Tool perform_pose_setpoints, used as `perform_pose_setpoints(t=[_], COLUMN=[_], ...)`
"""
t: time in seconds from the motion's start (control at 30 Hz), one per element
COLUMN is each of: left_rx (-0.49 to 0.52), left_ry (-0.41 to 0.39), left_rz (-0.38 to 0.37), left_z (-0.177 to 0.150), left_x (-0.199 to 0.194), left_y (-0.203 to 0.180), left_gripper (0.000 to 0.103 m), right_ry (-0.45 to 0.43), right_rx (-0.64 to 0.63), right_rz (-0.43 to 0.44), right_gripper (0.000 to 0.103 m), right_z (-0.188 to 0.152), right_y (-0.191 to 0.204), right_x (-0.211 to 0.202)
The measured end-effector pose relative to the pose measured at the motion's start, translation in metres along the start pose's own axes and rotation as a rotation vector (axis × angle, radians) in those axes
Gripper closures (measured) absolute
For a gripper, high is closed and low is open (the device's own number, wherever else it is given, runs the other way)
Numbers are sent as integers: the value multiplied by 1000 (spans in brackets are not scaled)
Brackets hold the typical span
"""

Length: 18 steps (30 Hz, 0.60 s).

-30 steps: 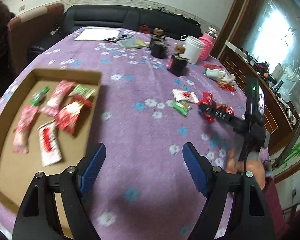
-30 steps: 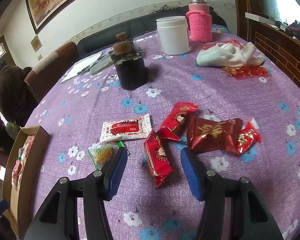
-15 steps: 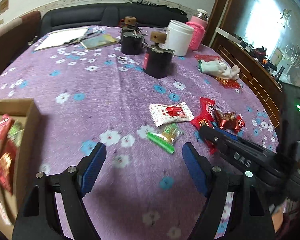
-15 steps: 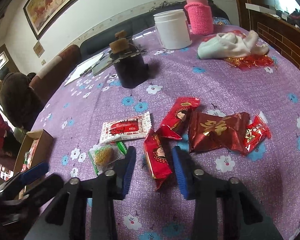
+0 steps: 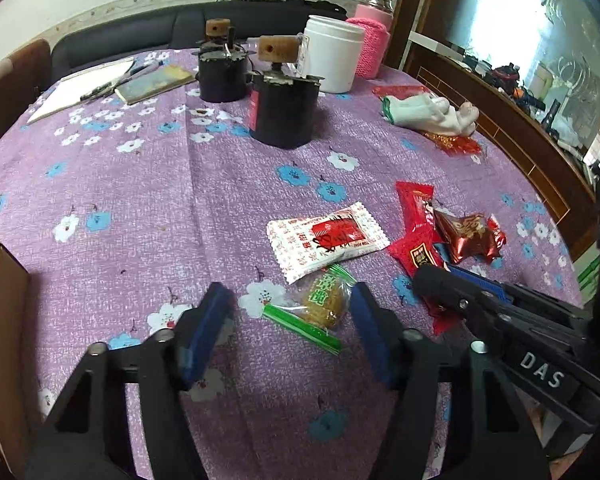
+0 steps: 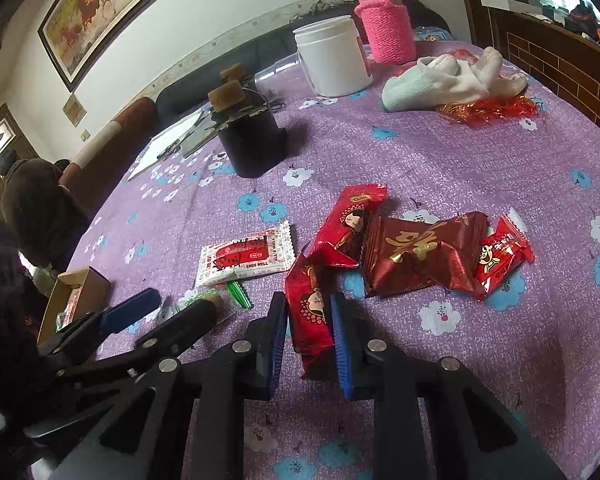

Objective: Organize snacks
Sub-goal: 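Grasp the green-wrapped candy with left tool while right tool grasps red foil snack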

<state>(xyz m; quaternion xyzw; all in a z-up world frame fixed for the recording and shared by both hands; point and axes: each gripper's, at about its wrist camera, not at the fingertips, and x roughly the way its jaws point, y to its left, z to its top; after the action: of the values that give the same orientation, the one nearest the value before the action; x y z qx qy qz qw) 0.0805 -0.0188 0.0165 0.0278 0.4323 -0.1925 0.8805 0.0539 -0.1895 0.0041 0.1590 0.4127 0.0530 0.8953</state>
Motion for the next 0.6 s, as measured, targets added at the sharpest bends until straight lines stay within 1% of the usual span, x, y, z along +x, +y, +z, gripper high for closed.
perform_pose_setpoints(t=[0.03, 0.07, 0.1, 0.27, 0.37, 0.5, 0.6], left_rx=[18, 28, 31, 3, -26, -61, -82], left_ry=[-2, -7, -6, -1, 2, -5, -22], left_rz=[-4, -3, -13, -28, -28, -35, -38], left_z=[-1, -1, 0, 0, 0, -5, -12], left_x=[1, 0, 0, 0, -4, -19, -38], left_y=[-3, -6, -7, -4, 0, 5, 9], left_gripper=[53, 63, 70, 71, 71, 71, 71], right_ry=[0, -1, -1, -14, -20, -34, -43], right_rx=[-2, -5, -9, -56, -59, -50, -51], right_rz=[2, 4, 4, -4, 4, 30, 42], right_gripper=[81, 82, 83, 85, 85, 85, 85], right_z=[0, 0, -1, -3, -4, -3, -3], right_y=[1, 1, 2, 13, 13, 11, 12], right_x=[0, -1, -1, -4, -6, -11, -13])
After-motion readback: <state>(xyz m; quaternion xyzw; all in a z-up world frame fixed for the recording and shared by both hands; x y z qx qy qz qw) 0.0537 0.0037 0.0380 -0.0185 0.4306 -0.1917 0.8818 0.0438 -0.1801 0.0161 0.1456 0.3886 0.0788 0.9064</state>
